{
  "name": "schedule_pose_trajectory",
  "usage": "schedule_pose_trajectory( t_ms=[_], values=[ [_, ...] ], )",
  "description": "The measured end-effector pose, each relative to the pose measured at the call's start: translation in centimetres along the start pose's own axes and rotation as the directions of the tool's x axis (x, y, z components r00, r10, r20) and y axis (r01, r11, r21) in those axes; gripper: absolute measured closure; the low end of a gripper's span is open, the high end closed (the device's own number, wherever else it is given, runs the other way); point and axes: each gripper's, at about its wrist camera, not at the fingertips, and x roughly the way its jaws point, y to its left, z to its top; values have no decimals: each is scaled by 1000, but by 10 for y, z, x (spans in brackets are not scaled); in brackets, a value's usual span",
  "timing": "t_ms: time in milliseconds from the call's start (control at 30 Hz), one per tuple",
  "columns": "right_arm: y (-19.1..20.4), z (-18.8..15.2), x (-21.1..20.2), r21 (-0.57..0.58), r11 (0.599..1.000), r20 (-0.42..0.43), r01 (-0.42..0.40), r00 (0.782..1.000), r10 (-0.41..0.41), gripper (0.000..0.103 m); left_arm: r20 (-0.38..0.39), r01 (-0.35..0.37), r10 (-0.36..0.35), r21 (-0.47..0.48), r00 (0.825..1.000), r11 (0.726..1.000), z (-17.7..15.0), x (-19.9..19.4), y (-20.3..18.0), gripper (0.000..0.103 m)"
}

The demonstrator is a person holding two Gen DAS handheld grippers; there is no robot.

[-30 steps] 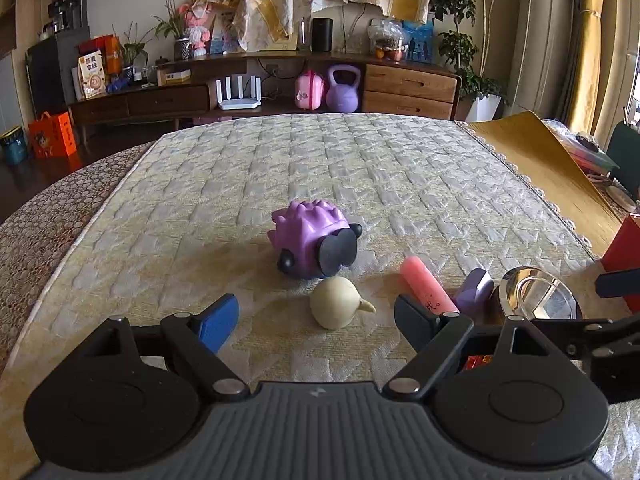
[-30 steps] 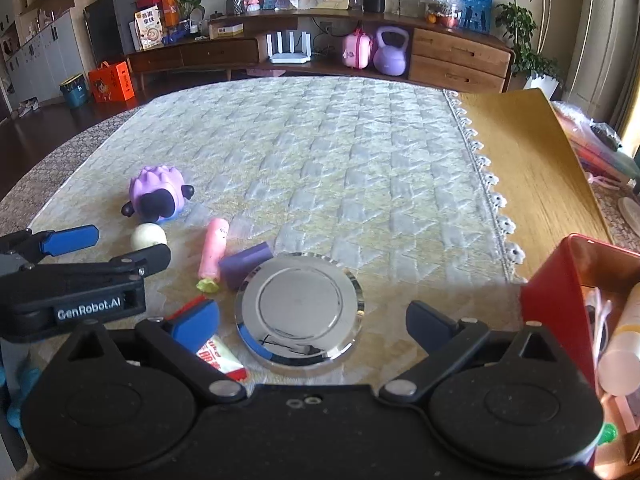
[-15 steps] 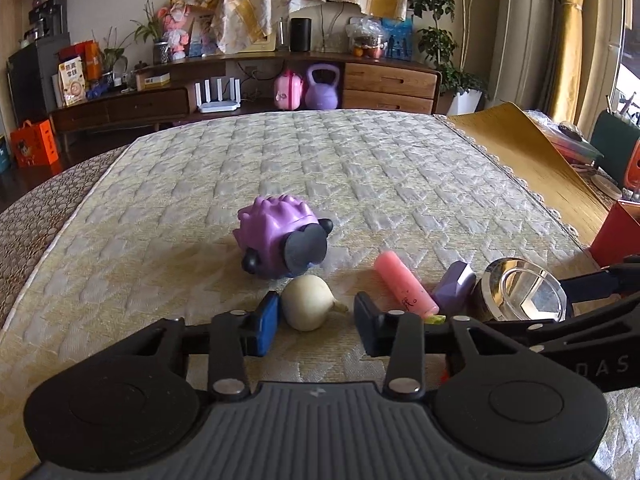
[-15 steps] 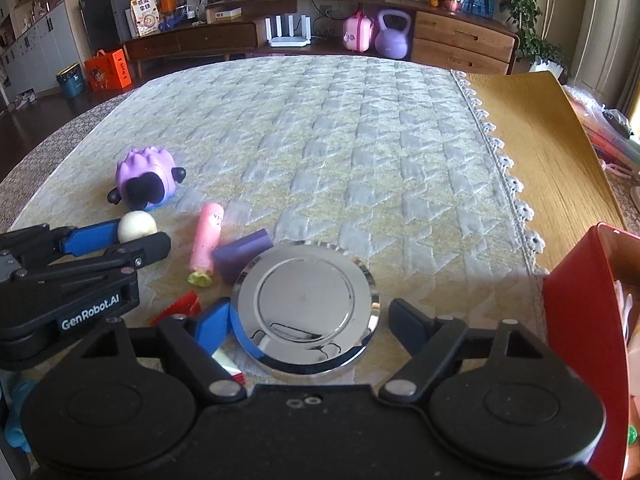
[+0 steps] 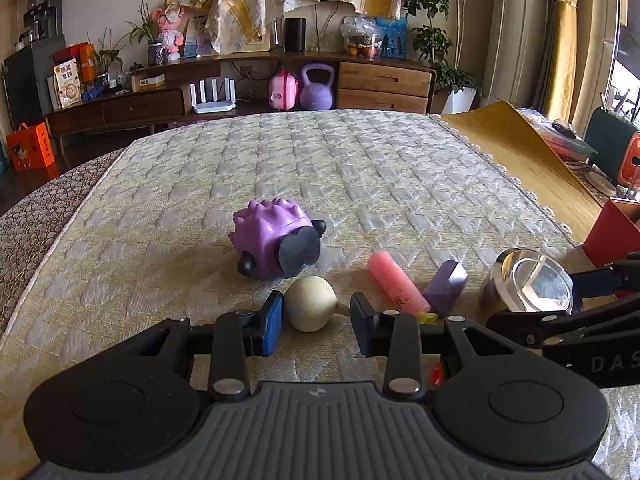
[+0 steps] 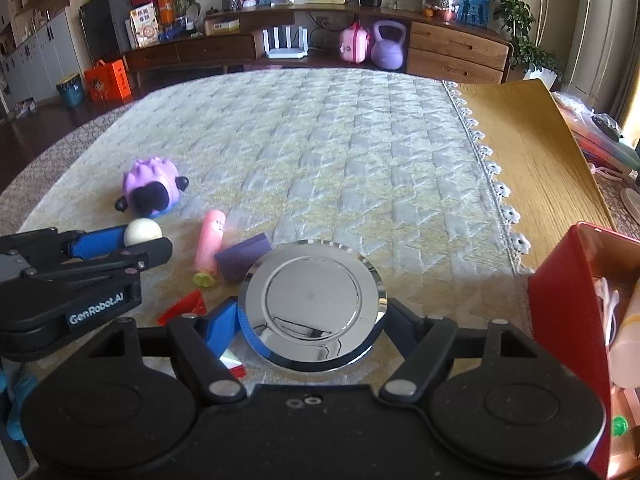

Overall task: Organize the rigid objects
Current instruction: 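Grasp the silver round lid with the right gripper while the left grasps the cream ball, then carry the silver lid and the cream ball over the red tin with both grippers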

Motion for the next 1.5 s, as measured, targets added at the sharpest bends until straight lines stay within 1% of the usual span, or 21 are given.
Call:
schedule_pose_trajectory(
  t_ms=[400, 633, 833, 1000, 1233, 1500],
  values=[
    [-10, -8, -50, 17, 999, 50, -30, 998, 29, 27, 0, 46, -46, -23, 999, 999, 10, -34, -4, 67],
    [-20, -14, -85, 17, 999, 70, -31, 997, 29, 27, -24, 107, -108, -56, 994, 993, 16, -58, -14, 67],
    [-36, -25, -116, 34, 999, 103, -32, 994, 28, 27, -3, 140, -140, -1, 990, 990, 22, -81, -37, 67],
    [-56, -32, -136, 63, 998, 127, -19, 992, 11, 27, 7, 175, -176, 47, 984, 983, 26, -93, -58, 67],
    [-96, -47, -156, 109, 993, 142, 34, 989, -50, 27, -11, 224, -224, 91, 975, 970, 22, -97, -94, 67],
    [-144, -66, -167, 174, 981, 140, 91, 983, -116, 27, -26, 275, -275, 144, 961, 951, 27, -98, -143, 67]
  ],
)
